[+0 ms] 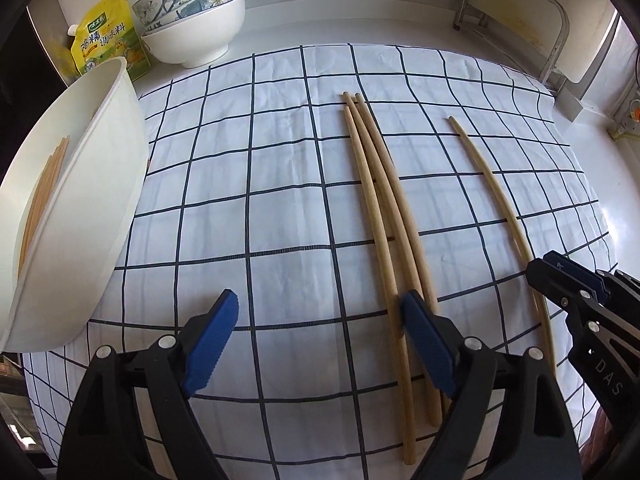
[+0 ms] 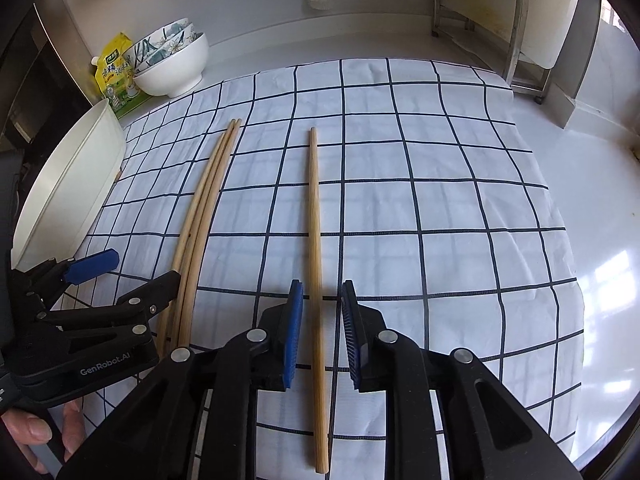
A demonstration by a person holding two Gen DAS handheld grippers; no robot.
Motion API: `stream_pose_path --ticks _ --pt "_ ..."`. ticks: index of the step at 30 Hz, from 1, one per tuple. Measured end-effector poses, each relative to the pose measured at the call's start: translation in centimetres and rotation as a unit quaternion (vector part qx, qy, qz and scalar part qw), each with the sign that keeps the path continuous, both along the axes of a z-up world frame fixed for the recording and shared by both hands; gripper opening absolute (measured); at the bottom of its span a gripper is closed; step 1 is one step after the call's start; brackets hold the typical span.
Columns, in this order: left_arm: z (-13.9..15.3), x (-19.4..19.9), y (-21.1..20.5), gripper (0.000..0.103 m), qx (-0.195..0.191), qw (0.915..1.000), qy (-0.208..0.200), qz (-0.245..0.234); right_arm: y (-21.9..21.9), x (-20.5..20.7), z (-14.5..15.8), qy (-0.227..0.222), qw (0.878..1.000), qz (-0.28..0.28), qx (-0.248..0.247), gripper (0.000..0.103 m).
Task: Organize utensils
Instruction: 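Lower the right tool onto a loose chopstick and close while the left tool grasps another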
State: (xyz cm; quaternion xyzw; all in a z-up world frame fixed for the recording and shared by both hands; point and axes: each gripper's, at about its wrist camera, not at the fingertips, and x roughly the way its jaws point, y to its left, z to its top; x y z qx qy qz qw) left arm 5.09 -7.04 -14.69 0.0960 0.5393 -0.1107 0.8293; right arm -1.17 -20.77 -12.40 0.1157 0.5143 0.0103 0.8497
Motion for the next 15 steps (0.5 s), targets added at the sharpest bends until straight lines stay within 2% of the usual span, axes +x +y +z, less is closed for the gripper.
stream_pose_path --ticks 11,15 --pt "-0.1 1.5 0.1 0.084 -0.016 0.9998 -0.003 0.013 0.6 0.5 -0.4 0.000 1.000 0.009 -0.027 0.019" --pt "0.1 2.0 -0.2 0.075 -0.019 0.9997 -0.011 0.006 1.3 0.9 -0.5 -0.006 0.999 0.016 -0.045 0.019"
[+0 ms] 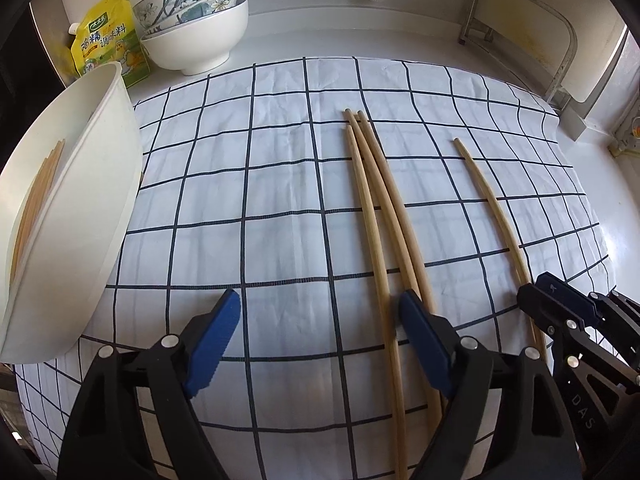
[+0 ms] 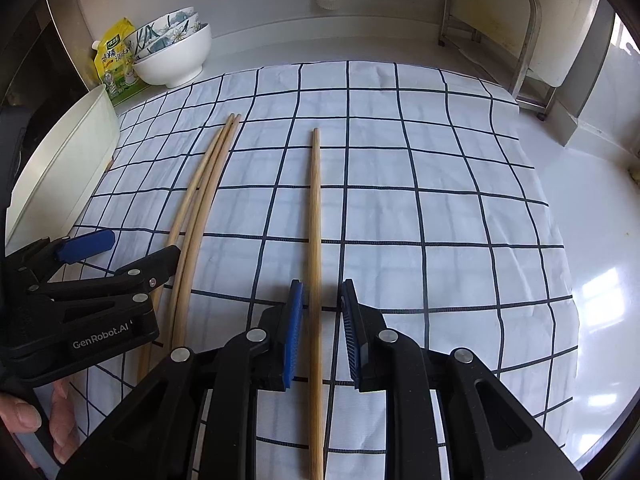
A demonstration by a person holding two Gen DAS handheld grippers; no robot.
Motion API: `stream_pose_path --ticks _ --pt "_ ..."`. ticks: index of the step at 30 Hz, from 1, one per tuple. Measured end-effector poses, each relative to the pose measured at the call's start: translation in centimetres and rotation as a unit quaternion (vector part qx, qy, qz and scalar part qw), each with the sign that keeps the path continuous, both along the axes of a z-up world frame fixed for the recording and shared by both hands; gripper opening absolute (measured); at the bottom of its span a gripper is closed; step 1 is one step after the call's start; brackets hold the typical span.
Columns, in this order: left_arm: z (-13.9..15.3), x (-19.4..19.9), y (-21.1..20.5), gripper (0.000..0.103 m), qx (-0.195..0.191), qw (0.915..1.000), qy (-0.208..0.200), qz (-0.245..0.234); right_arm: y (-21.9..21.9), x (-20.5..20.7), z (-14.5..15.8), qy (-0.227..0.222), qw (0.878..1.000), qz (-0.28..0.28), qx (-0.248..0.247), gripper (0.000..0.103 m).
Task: Organize utensils
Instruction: 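Lower the right tool onto a loose chopstick and close while the left tool grasps another, then carry the chopsticks into the white basin and open the right tool while the left tool releases its own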
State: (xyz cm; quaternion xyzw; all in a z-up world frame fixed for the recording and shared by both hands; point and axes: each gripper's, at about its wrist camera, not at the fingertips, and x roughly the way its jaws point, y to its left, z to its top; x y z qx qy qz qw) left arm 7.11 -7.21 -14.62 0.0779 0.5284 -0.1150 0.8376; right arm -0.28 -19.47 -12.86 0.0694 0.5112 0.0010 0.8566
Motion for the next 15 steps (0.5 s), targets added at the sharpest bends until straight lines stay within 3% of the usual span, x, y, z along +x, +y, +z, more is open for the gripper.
stream_pose_path --ticks 5,7,10,15 --pt "0.5 0.0 -1.4 0.052 -0.002 0.9997 -0.011 -0.019 0.5 0.1 -0.1 -0.008 1.000 0.006 -0.020 0.019" --pt "0.6 -0.1 -1.7 0.034 -0.001 0.9995 -0.015 -0.029 0.6 0.0 -0.1 -0.010 1.000 0.004 -0.021 0.019" --pt "0.7 -0.1 -2.3 0.012 -0.005 0.9992 -0.012 -0.039 0.7 0.1 -0.1 -0.011 1.000 0.001 -0.022 0.006" --pt "0.6 0.1 -2.1 0.007 -0.010 0.9991 -0.001 -0.041 0.4 0.1 -0.1 -0.007 1.000 -0.005 -0.006 0.006"
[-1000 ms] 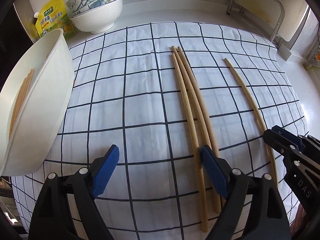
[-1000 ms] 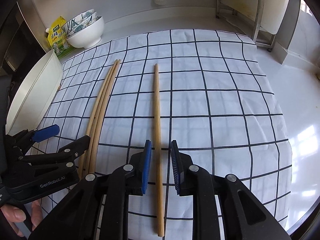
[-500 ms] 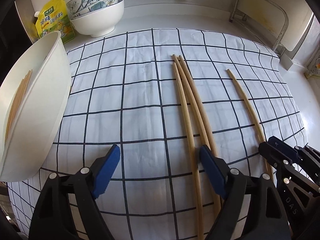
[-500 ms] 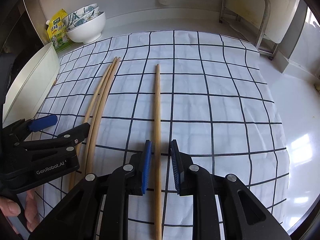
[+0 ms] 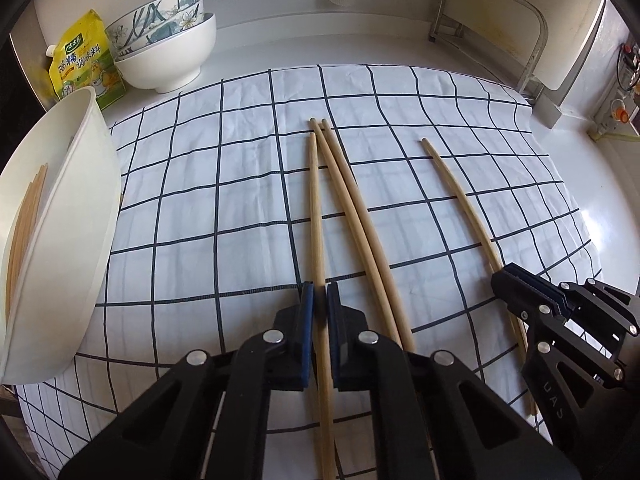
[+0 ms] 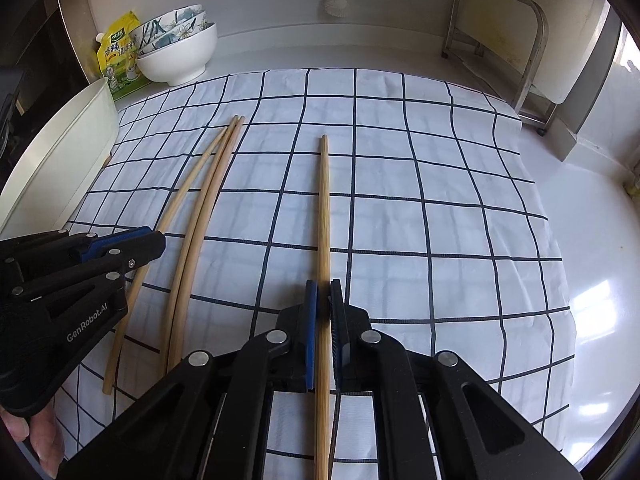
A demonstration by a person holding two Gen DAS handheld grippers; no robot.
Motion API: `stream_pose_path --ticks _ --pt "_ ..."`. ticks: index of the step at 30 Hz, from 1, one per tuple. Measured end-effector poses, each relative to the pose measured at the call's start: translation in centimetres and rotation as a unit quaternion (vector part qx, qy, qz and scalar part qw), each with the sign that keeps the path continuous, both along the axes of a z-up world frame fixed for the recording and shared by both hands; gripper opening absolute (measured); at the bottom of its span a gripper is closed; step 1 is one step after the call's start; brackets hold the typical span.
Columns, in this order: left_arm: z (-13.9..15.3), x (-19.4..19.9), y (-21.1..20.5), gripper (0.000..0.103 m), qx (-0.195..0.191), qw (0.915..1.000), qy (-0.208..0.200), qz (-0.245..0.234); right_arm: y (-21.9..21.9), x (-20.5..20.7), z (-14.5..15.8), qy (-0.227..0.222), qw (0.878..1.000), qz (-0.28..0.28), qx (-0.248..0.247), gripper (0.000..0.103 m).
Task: Organize utensils
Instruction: 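Carry the chopsticks into the white basin and open the right tool while the left tool releases its own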
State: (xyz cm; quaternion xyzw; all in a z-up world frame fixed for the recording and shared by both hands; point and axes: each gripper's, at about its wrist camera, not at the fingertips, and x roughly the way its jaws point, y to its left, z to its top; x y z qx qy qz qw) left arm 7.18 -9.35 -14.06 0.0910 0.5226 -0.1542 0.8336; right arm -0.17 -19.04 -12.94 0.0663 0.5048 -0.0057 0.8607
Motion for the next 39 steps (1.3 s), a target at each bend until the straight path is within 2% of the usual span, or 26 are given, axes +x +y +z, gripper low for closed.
stream_pose_path --ticks 11,28,39 --pt "0.6 -0.7 3.0 0.007 -0.005 0.9999 0.015 0.007 -0.6 -0.8 0.7 0.012 0.999 -0.030 0.043 0.006" --pt "4.6 -0.5 5.9 0.007 -0.029 0.9995 -0.013 0.001 1.1 -0.8 5.0 -0.023 0.997 -0.037 0.057 0.006" --pt "8.0 -0.3 7.3 0.007 -0.043 0.9983 -0.040 0.003 2.6 0.8 7.7 -0.051 0.996 -0.019 0.065 0.006"
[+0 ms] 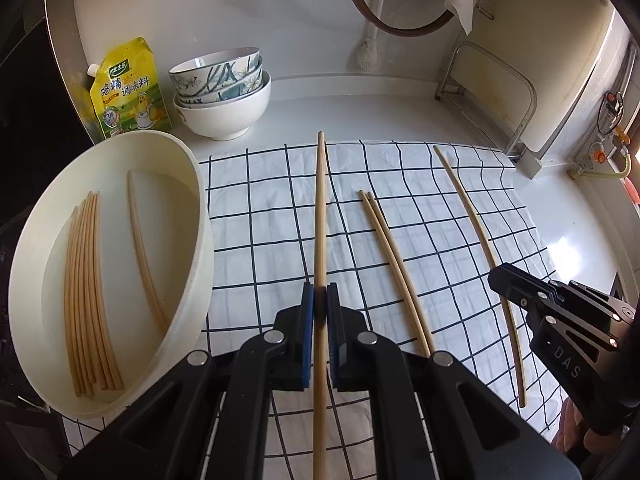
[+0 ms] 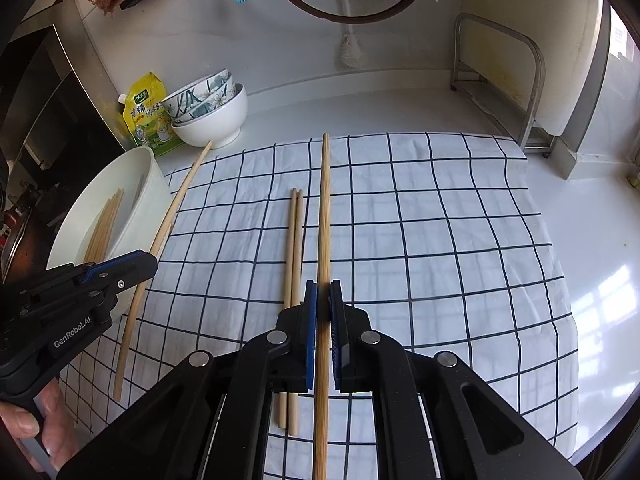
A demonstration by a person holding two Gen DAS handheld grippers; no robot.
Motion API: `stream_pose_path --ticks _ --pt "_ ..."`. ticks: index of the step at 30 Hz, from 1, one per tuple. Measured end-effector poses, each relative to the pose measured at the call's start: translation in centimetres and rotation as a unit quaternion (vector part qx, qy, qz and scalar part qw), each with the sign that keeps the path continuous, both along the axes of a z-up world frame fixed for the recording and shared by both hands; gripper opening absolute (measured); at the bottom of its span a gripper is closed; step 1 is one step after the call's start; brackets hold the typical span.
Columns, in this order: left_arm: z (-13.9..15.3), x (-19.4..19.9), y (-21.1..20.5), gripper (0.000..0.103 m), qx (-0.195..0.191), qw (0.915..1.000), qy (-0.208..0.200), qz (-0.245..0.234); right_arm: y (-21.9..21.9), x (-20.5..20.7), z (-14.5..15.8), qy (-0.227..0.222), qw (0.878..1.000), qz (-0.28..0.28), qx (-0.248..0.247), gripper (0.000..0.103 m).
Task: Organize utensils
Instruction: 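Carry the chopsticks into the white basin and open the right tool while the left tool releases its own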
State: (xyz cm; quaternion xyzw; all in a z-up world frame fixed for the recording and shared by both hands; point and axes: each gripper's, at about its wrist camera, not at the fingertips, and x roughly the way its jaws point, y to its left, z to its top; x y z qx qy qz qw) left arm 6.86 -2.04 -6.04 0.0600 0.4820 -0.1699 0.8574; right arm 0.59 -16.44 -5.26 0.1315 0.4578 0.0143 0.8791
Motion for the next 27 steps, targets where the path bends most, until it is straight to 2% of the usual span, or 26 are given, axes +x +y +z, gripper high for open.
stream_pose_path --ticks 13,27 --pt "3.9 0.6 4.0 0.007 -0.017 0.9988 -0.024 0.039 3.7 2.5 2.6 -0.034 0.998 0.049 0.002 0.006" --pt "6.2 1.8 12.5 0.007 -0.014 0.9913 -0.047 0.122 11.1 6.8 5.6 -0.059 0.990 0.127 0.016 0.006"
